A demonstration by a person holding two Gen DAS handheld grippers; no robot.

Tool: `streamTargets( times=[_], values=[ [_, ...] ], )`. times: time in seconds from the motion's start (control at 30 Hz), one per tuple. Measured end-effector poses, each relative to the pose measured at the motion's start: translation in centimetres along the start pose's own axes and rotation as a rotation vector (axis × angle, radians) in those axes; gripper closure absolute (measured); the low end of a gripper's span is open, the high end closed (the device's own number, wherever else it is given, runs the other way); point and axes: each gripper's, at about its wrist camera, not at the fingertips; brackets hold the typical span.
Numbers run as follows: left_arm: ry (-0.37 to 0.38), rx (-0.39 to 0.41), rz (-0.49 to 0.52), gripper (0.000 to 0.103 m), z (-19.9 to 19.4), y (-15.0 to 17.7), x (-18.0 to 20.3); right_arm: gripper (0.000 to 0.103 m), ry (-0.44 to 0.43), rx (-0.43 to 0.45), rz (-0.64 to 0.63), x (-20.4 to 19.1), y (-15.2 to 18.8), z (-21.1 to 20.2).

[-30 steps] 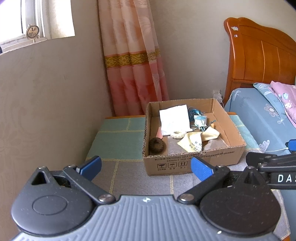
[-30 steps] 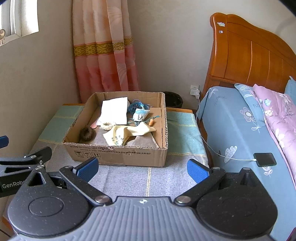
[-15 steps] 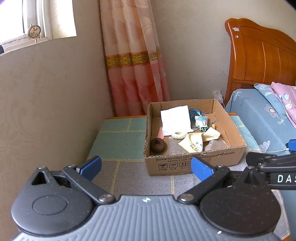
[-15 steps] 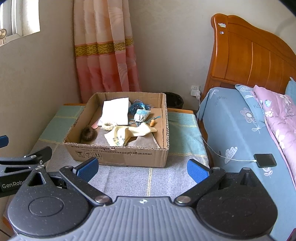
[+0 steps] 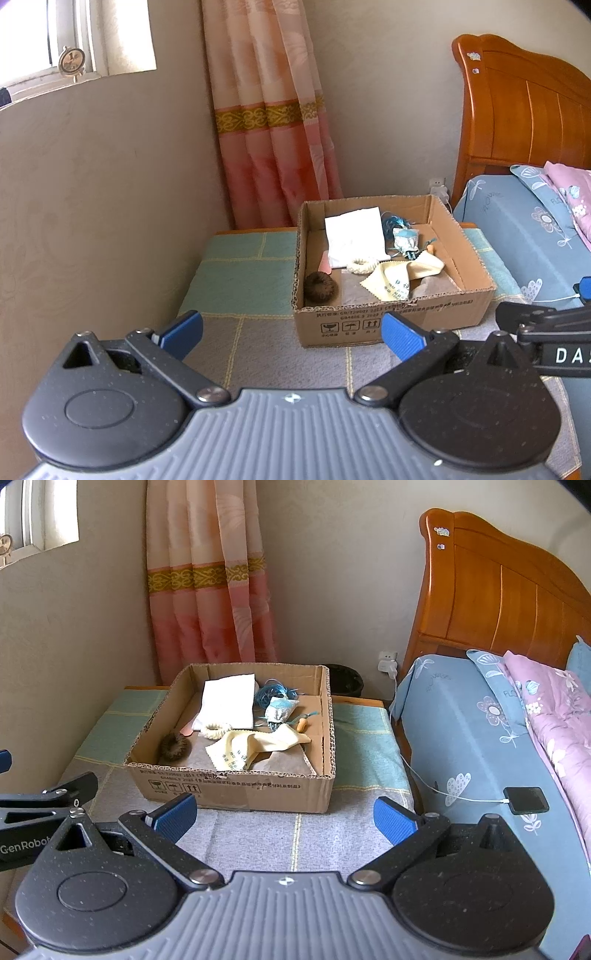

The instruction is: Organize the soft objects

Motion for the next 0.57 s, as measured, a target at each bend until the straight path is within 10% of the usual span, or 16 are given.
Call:
streamTargets(
  times=[0.57],
  values=[
    [0.001, -0.001, 0.002, 0.001, -0.06, 0.03, 0.07, 0.0, -0.001, -0.002, -0.002, -0.05, 0.05, -0.01]
  ],
)
Point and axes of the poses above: each gripper's, at about its wrist camera, not at the fingertips, and z roughly the way its jaws point, x to its right, y to its underside, and after that the axes turned 10 degrees about z, right-handed
